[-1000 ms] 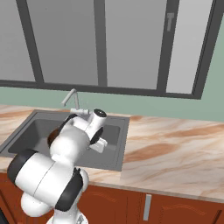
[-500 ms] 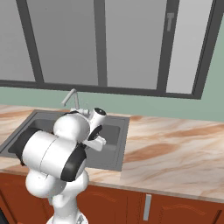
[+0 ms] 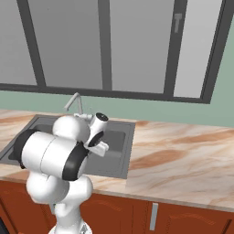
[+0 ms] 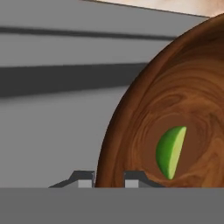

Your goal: Pick the lemon wedge from the cabinet and place it in the bowl. Then pick the bowl and place it in the sink. Then turn on the sink facuet.

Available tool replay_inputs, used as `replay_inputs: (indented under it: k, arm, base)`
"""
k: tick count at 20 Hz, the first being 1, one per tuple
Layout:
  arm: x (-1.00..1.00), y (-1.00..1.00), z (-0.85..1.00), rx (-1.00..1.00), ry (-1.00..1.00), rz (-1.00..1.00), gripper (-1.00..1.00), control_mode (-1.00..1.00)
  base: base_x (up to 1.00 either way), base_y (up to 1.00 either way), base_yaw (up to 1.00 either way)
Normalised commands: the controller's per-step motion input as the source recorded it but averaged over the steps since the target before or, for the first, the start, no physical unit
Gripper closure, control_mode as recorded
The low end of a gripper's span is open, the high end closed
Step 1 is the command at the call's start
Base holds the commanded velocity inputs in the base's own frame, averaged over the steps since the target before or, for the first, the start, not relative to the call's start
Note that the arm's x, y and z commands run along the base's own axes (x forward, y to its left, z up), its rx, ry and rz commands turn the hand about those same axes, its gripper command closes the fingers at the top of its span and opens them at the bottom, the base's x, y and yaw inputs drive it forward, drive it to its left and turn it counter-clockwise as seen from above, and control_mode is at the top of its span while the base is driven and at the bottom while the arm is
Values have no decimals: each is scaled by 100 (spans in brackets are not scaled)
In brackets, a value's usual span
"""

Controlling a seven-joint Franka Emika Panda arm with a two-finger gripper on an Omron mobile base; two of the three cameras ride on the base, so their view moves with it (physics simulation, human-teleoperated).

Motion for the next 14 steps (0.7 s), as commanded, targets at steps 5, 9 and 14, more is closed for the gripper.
replay_inputs:
  k: [5, 9, 14]
  arm:
    - [0, 2, -16, -3, -17, -5, 100, -100]
    - [5, 9, -31, -5, -5, -3, 100, -100]
    - [21, 4, -36, -1, 0, 0, 100, -100]
  base:
    - [0, 0, 0]
    - [0, 0, 0]
    - [0, 0, 0]
